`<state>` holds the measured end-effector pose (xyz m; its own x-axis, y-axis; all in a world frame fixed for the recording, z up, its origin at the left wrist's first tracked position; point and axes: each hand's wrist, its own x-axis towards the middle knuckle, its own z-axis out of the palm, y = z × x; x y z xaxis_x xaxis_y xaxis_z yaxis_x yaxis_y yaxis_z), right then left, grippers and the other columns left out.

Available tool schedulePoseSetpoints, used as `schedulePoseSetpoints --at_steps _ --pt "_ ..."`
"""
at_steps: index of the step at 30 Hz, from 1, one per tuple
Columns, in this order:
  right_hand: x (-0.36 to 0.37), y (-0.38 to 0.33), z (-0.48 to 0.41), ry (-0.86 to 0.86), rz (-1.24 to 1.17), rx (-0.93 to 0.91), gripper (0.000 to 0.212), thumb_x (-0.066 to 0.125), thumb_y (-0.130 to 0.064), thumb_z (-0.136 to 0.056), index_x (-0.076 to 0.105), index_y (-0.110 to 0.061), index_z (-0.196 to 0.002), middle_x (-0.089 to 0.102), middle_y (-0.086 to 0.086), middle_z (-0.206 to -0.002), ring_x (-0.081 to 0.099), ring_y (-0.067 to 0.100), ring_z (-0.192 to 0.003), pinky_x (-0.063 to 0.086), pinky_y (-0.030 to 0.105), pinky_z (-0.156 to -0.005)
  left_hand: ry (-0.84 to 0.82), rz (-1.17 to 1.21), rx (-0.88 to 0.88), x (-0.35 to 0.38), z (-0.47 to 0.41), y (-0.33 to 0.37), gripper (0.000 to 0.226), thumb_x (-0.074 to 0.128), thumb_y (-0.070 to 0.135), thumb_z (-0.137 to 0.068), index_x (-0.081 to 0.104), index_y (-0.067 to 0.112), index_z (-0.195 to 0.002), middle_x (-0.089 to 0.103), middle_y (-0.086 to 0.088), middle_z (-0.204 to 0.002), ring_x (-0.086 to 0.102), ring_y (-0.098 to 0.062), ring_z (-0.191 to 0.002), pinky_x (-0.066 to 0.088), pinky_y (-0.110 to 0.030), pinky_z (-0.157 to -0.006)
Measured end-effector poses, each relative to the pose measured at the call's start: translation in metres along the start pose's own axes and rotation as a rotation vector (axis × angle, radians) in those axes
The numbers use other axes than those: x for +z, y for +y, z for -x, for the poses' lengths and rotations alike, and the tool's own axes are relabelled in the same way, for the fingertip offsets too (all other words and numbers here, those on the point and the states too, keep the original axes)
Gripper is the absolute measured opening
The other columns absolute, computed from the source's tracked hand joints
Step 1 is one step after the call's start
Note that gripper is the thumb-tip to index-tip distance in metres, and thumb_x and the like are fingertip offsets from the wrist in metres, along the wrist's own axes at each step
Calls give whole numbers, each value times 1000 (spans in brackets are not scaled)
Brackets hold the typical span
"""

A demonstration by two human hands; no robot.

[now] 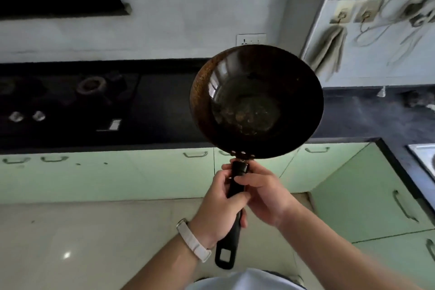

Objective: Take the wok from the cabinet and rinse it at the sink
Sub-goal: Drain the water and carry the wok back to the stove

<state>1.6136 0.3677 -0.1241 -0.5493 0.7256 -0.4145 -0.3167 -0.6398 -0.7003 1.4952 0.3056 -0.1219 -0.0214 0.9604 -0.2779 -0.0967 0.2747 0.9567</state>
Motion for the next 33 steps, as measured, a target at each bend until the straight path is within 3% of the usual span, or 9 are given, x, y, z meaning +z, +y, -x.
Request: schedulePoseSetpoints --at_steps 4,11,21,27,33 --pt "56 29 -35 -88 54 75 41 50 12 -87 51 10 -128 62 24 -107 62 40 -95 57 34 -58 109 35 -8 -64 19 -2 32 58 2 -92 48 19 -118 64 -10 -79 54 -25 -44 44 -30 -43" --pt "131 63 -85 -269 179 211 54 59 3 -76 51 10 -129 62 24 -110 64 37 -99 57 38 -76 330 109 -3 -141 46 -2 32 57 2 -91 46 19 -116 64 -7 -73 54 -27 -44 44 -30 -43" --pt "206 92 -170 -476 274 389 49 61 4 -77 56 8 -125 66 21 -110 66 36 -101 55 43 -85 621 141 -24 -219 44 9 33 55 1 -92 45 21 -116 63 -11 -79 54 -23 -44 44 -29 -43" --pt "259 94 -230 -569 317 498 40 50 16 -85 59 5 -123 67 21 -124 67 31 -104 52 45 -97 815 141 -35 -263 25 28 32 52 0 -93 44 21 -115 60 -6 -74 55 -20 -44 45 -27 -43" --pt "307 93 -287 -699 408 583 39 48 17 -88 59 1 -122 70 17 -121 69 26 -103 56 37 -90 986 182 -29 -305 0 46 29 53 0 -94 44 21 -113 59 -3 -63 54 -20 -43 46 -28 -43"
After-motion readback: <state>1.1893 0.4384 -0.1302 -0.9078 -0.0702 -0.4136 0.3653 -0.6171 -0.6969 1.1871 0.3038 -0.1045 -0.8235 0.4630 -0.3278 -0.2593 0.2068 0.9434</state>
